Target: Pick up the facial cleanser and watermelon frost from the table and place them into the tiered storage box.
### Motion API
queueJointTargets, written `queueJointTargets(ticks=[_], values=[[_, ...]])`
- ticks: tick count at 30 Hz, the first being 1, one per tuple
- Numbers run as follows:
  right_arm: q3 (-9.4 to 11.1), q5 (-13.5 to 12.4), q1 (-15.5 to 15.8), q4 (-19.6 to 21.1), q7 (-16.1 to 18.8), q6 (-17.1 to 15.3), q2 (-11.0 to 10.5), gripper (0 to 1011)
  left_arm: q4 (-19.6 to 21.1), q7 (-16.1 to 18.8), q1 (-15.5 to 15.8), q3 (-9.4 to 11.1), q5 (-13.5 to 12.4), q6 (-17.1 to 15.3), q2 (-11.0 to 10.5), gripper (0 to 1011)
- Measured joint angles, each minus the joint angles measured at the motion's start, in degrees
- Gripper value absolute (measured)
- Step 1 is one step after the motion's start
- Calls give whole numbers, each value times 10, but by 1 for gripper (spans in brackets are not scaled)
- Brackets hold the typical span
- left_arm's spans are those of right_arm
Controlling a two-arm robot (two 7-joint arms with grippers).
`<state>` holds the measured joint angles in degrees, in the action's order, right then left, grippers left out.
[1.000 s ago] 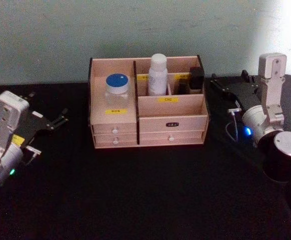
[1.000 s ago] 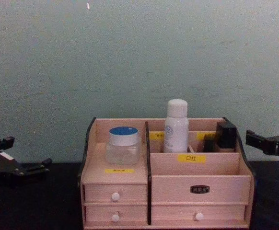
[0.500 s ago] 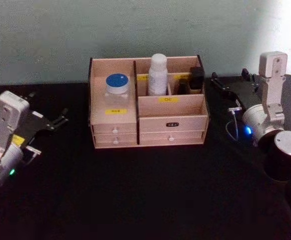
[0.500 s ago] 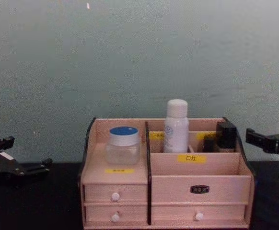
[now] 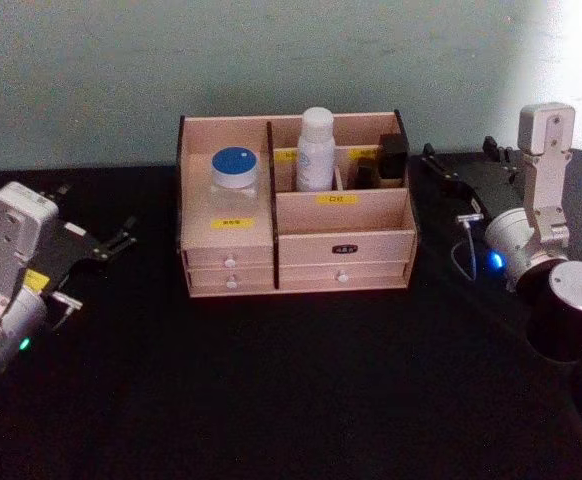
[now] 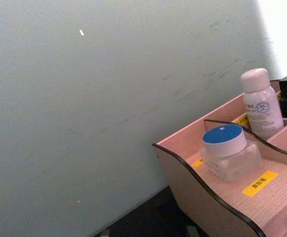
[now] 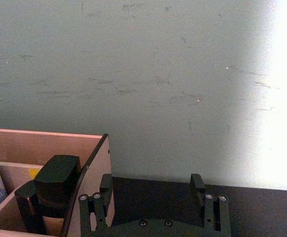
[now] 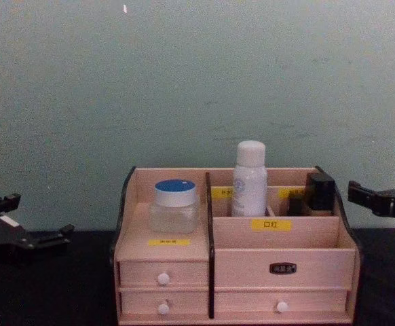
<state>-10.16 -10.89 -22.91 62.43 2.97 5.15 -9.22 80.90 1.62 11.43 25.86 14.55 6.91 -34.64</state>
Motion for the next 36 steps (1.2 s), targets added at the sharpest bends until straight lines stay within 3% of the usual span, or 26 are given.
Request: queueJointTargets(ticks=[36], values=[[0, -1, 0, 0, 0, 0, 0, 1000, 0, 0, 0, 0, 0, 0, 0, 1001]])
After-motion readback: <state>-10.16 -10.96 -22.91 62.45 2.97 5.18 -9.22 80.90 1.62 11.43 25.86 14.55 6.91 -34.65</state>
